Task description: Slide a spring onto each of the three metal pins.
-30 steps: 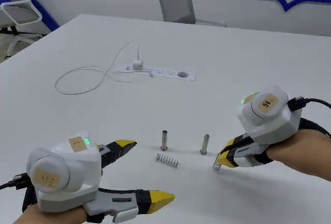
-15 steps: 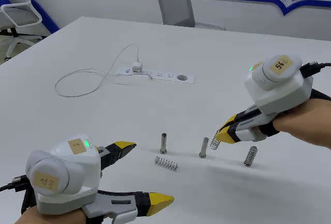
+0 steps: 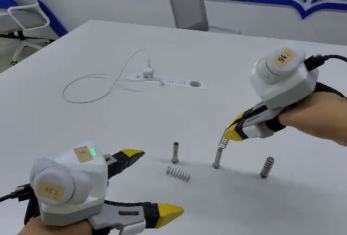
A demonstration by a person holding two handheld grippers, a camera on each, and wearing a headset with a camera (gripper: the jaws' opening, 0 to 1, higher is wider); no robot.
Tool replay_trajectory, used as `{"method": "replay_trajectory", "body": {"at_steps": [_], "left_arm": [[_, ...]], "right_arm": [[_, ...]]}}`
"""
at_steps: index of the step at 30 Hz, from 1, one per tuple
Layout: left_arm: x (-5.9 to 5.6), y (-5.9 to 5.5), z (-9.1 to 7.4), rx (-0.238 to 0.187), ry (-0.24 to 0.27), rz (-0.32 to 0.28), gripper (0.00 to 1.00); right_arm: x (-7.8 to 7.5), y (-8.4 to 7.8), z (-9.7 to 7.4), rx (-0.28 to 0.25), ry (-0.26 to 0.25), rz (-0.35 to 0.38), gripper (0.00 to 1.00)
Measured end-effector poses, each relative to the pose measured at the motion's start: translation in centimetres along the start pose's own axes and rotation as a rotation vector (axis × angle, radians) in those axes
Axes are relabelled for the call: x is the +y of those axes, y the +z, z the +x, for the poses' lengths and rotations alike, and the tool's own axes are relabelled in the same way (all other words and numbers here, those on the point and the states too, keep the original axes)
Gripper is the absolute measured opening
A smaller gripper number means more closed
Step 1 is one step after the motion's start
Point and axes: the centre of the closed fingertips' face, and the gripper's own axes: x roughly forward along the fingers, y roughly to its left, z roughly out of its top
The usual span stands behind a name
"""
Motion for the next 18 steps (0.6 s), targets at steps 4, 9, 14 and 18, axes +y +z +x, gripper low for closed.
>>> {"method": "replay_trajectory", "body": {"at_steps": [4,9,14,18], "left_arm": [[0.1,0.0,0.0,0.001,0.003,-0.001,0.82],[0.2,-0.1,-0.1,0.0,0.006,-0.003,0.82],[0.3,-0.2,0.0,0.002,0.007,-0.004,0.82],[0.3,-0.3,0.0,0.002,0.007,-0.007,0.82]], "right_arm": [[-0.2,-0.3,0.5,0.014,0.006,0.01,0.12],[-0.4,-0.4,0.9,0.02,0.012,0.019,0.12],[-0.3,-0.7,1.6,0.039,0.018,0.02,0.12],[-0.3,-1.0,2.2,0.053,0.022,0.025,0.12]]}}
